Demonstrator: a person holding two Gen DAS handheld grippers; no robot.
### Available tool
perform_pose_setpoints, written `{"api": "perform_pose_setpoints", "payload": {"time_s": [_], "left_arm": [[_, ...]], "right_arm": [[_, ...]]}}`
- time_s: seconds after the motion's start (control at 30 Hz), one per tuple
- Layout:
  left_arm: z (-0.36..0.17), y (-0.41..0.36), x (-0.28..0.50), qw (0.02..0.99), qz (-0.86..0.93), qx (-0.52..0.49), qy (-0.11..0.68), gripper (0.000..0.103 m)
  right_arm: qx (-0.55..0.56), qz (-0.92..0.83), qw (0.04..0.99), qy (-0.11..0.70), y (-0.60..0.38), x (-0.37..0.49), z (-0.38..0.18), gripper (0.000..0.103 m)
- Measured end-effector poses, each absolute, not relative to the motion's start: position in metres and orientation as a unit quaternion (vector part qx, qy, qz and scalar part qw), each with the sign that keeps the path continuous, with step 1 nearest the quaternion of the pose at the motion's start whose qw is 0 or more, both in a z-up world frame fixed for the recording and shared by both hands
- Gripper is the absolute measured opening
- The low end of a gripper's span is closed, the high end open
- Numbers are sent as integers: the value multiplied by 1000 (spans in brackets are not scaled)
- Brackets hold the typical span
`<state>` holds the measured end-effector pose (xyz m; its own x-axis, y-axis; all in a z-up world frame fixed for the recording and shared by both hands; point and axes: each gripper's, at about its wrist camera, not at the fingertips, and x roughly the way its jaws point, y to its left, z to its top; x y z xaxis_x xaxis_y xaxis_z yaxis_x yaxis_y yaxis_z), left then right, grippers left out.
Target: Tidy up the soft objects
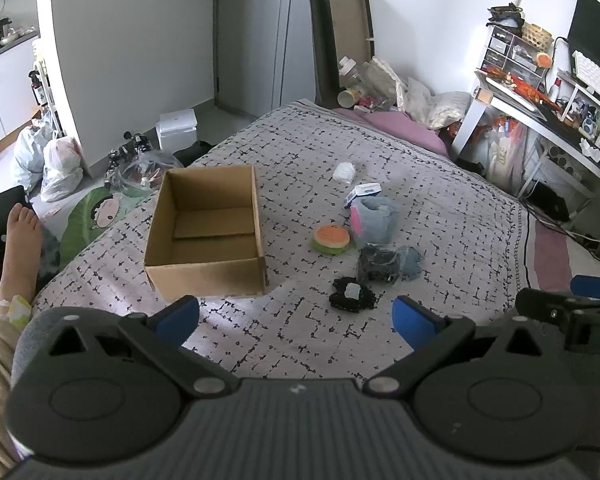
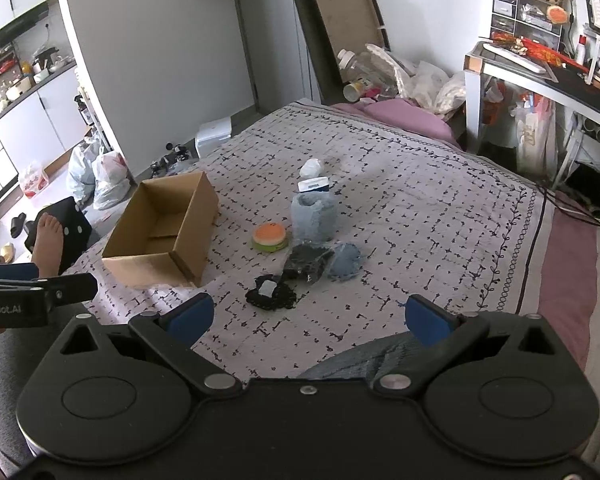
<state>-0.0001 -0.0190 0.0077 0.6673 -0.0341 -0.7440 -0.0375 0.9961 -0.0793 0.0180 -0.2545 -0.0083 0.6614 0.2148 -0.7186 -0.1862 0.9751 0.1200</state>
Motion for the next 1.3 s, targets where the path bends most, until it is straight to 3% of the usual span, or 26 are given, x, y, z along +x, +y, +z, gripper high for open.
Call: {"api": "perform_pose_setpoints", "payload": {"time_s": [1.3], "left_arm": [[11, -19, -2, 912, 4, -48, 408, 102]], "right_arm": [[15, 111, 912, 394, -255, 18, -7, 103]]}}
